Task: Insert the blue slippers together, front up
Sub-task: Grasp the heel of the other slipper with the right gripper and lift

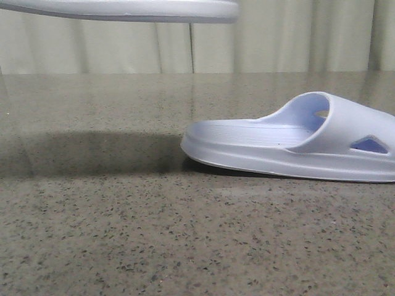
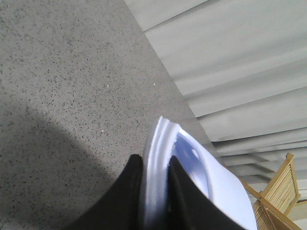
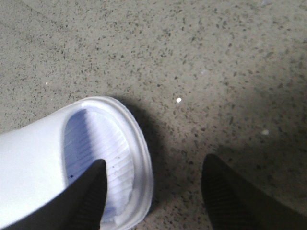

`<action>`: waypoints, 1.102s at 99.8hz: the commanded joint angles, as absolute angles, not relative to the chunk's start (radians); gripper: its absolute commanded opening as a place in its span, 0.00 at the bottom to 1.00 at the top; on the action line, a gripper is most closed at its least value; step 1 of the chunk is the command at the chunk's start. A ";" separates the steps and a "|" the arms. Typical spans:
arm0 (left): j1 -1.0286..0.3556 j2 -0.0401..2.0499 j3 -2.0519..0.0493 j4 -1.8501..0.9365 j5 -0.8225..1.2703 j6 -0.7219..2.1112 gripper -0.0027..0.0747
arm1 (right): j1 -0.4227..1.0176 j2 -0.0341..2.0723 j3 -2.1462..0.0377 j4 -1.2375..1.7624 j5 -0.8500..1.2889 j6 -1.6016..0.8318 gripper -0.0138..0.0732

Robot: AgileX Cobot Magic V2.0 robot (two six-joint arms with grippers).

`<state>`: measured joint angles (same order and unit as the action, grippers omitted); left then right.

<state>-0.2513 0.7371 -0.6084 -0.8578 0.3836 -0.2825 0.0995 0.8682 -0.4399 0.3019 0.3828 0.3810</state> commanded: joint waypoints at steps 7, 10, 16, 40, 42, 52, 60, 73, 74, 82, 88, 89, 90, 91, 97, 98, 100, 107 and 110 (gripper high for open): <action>-0.259 0.731 -0.635 -0.892 0.340 -0.285 0.06 | 0.136 0.895 -0.469 0.316 0.273 0.377 0.59; -0.259 0.731 -0.635 -0.892 0.340 -0.285 0.06 | 0.144 0.903 -0.469 0.318 0.269 0.377 0.59; -0.259 0.731 -0.635 -0.892 0.340 -0.285 0.06 | 0.157 0.922 -0.469 0.322 0.261 0.377 0.59; -0.259 0.731 -0.635 -0.892 0.343 -0.285 0.06 | 0.176 0.994 -0.469 0.345 0.221 0.377 0.58; -0.259 0.731 -0.635 -0.892 0.343 -0.285 0.06 | 0.176 0.999 -0.469 0.345 0.218 0.377 0.58; -0.259 0.731 -0.635 -0.892 0.343 -0.285 0.06 | 0.176 1.021 -0.469 0.345 0.210 0.377 0.50; -0.259 0.731 -0.635 -0.892 0.343 -0.285 0.06 | 0.176 1.030 -0.469 0.347 0.208 0.377 0.40; -0.259 0.731 -0.635 -0.892 0.343 -0.285 0.06 | 0.176 1.033 -0.469 0.347 0.202 0.377 0.24; -0.259 0.731 -0.635 -0.892 0.343 -0.285 0.06 | 0.176 1.033 -0.469 0.347 0.202 0.377 0.23; -0.259 0.731 -0.635 -0.892 0.343 -0.285 0.06 | 0.176 1.033 -0.469 0.347 0.183 0.377 0.15; -0.259 0.731 -0.635 -0.892 0.343 -0.285 0.06 | 0.176 1.033 -0.469 0.347 0.162 0.377 0.10; -0.259 0.731 -0.635 -0.892 0.343 -0.285 0.06 | 0.176 1.033 -0.469 0.347 0.156 0.377 0.09; -0.259 0.731 -0.635 -0.892 0.343 -0.285 0.06 | 0.176 1.033 -0.469 0.347 0.151 0.377 0.08; -0.259 0.731 -0.635 -0.892 0.343 -0.285 0.06 | 0.176 1.033 -0.469 0.350 0.143 0.377 0.07; -0.259 0.731 -0.635 -0.892 0.343 -0.285 0.06 | 0.176 1.033 -0.469 0.364 0.108 0.377 0.04; -0.259 0.731 -0.635 -0.892 0.343 -0.285 0.06 | 0.176 1.031 -0.469 0.366 0.099 0.377 0.04; -0.259 0.731 -0.635 -0.892 0.343 -0.285 0.06 | 0.176 1.029 -0.471 0.369 0.090 0.377 0.04; -0.259 0.731 -0.635 -0.892 0.343 -0.285 0.06 | 0.176 1.018 -0.473 0.384 0.046 0.377 0.04; -0.259 0.731 -0.635 -0.892 0.343 -0.285 0.06 | 0.176 1.008 -0.475 0.396 0.025 0.377 0.04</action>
<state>-0.2513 0.7371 -0.6084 -0.8578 0.3854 -0.2825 0.1784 1.0350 -0.4461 0.3768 0.1399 0.3810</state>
